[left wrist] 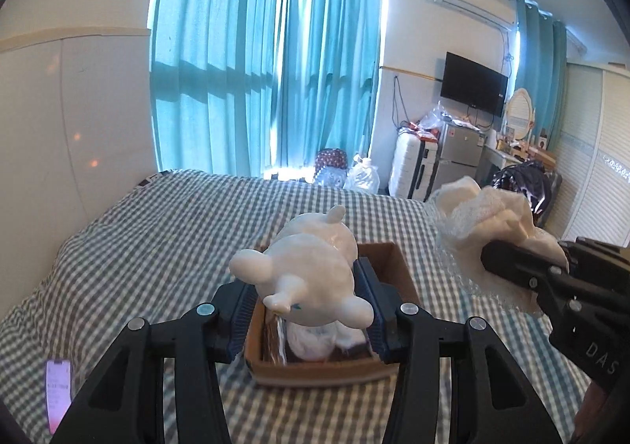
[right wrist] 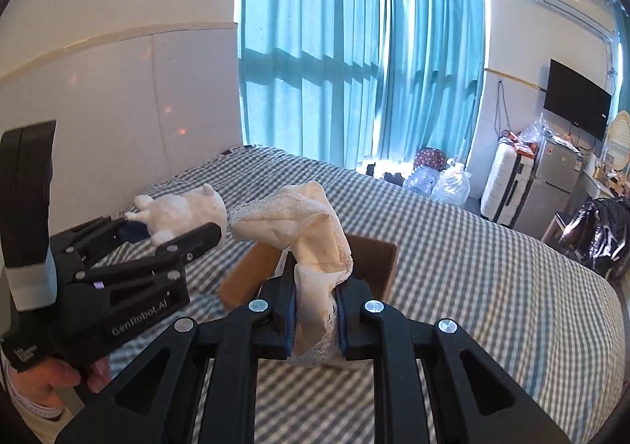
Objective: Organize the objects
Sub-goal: 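Lower plush toy and lace cloth into the box and open both tools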
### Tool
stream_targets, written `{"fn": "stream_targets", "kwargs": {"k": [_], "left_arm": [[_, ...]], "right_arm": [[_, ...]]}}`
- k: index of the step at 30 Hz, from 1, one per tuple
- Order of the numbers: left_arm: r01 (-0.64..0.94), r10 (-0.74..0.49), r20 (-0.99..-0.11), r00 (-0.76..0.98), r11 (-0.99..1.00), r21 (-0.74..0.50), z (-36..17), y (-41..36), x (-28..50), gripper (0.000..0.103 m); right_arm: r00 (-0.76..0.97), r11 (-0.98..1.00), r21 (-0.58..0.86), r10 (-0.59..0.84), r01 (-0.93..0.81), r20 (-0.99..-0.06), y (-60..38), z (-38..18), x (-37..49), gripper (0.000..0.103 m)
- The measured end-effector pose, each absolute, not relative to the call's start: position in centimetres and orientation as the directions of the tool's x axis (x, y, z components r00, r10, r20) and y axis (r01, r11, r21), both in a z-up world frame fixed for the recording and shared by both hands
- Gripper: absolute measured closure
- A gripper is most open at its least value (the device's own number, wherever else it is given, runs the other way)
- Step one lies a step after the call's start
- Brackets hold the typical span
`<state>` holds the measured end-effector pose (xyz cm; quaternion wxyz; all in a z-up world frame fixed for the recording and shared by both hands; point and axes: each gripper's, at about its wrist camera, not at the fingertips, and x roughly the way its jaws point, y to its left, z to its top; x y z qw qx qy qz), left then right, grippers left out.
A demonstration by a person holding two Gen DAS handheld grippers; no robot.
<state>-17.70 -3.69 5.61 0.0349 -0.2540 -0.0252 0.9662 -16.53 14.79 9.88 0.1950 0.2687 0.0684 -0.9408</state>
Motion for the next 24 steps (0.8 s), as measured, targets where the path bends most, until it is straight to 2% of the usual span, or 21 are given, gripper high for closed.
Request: {"fn": "stream_targets", "kwargs": {"k": [6,15,24], "left_arm": [[-0.051,0.075,-0.519,-0.851,-0.997,-0.061,2.6,-3.5,-22.6,0.053],[-0.057,0.072,-0.575,-0.815,-0.997,-0.045,-2.8,-2.9,-28.5,0.053],[-0.082,0.07,-0.626,-0.777,-0.997,-0.01,-6.7,-2.0,-30.5,0.053]], "right_arm": [[-0.765,-0.912,-0.012,-0.337,0.411,-0.549,13.7,7.6,-23.0,0.088],[-0.727,-0.916,0.021,-0.331,0.4,-0.602,13.6,1.2,-30.9,0.088],[-0.663,-0.92,0.053,-0.319,0.388,-0.677,14.1,-5.2,-34.0,0.088]]}}
